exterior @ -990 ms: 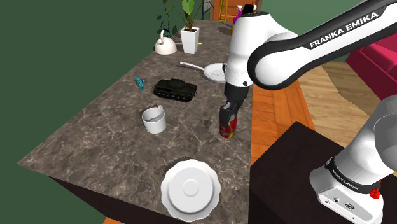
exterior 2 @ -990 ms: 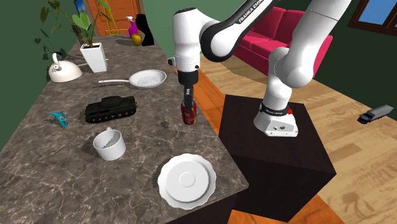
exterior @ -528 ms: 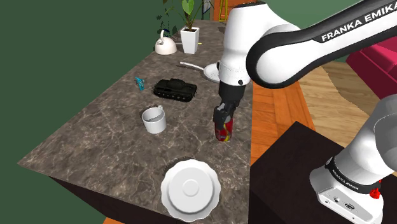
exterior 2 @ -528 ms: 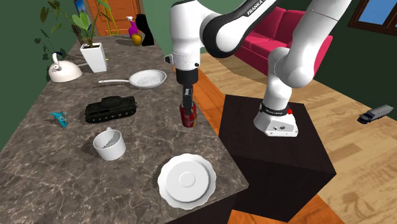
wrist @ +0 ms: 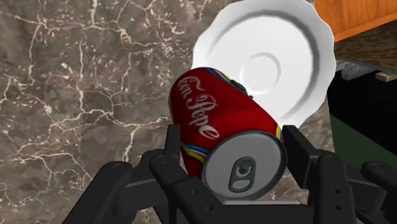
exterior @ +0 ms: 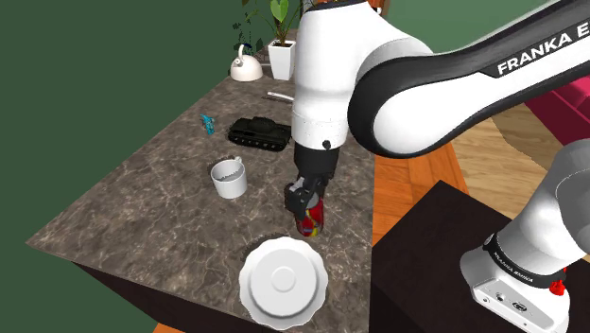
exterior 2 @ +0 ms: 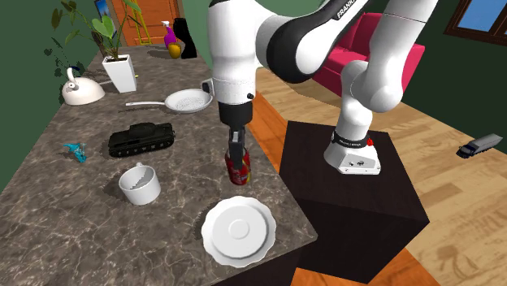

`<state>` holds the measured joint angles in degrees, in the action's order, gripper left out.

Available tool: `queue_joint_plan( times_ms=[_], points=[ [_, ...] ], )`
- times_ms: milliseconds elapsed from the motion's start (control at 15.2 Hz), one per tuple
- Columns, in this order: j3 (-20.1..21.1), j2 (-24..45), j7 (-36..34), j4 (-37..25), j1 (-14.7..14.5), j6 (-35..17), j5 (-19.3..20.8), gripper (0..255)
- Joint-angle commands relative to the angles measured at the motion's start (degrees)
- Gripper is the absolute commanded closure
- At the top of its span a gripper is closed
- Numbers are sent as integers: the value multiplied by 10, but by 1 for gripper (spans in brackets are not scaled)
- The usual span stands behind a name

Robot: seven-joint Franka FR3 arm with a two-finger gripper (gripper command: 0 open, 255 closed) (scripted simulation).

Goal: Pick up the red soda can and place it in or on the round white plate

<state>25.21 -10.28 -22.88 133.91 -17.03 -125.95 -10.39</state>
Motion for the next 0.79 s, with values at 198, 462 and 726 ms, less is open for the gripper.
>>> queue_joint_plan(
  times_ms=[198, 462, 726],
  points=[
    [45, 58, -89, -73, -21, 11, 30, 255],
    [61, 95, -130, -100, -33, 3, 53, 255],
    [62, 112, -135, -85, -34, -27, 63, 255]
  ],
)
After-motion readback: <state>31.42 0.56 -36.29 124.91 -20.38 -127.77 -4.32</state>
